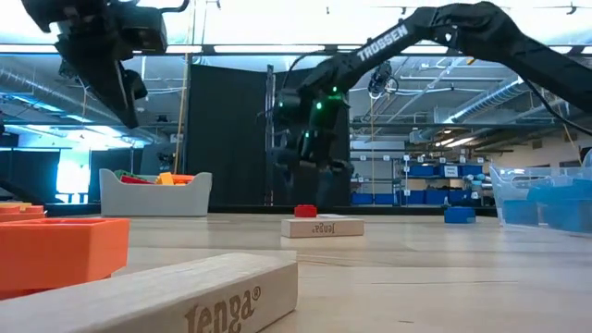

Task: Sort blocks by size
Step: Put the small red game piece into the transparent bin

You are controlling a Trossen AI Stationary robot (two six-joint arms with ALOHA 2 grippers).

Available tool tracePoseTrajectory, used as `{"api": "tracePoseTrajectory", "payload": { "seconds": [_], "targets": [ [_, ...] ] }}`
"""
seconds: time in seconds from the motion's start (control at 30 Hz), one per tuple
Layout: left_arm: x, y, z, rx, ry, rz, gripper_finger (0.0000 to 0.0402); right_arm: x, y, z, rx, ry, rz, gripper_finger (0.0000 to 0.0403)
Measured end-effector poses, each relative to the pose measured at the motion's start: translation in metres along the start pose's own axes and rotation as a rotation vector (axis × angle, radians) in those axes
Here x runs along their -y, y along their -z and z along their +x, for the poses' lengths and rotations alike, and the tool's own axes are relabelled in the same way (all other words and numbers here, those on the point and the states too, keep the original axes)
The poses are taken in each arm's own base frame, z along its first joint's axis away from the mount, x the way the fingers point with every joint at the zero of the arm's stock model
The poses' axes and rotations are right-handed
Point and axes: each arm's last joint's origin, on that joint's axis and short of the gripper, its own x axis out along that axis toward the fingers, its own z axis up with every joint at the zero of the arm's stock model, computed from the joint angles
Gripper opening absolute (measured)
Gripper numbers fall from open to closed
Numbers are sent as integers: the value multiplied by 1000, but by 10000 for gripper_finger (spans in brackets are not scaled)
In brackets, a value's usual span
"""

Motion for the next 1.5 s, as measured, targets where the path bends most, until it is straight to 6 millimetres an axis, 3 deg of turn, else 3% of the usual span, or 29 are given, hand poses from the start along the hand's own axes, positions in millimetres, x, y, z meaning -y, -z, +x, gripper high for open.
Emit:
{"api": "tracePoseTrajectory", "payload": {
  "seconds": [0.13,0.27,0.5,0.77,1.0,1.13,1.5],
  "targets": [
    [-9,5,-4,20,-18,2,203,1,2,14,-24,13,-13,342],
    [-17,11,-2,10,-38,-19,203,0,-1,16,20,28,-19,329],
    [-18,14,-2,5,-41,-15,203,3,-1,28,-28,-30,-7,291],
    [-19,13,-2,22,-74,-24,203,-3,0,30,-11,-46,-40,202],
    [-17,8,-2,74,-57,-59,203,-8,10,26,-63,-1,-115,185],
    [-15,3,-2,125,-36,-62,203,-6,14,6,-78,48,-157,157],
    [-12,-9,-4,262,-29,-65,203,-2,11,-89,66,28,-237,65]
  ]
}}
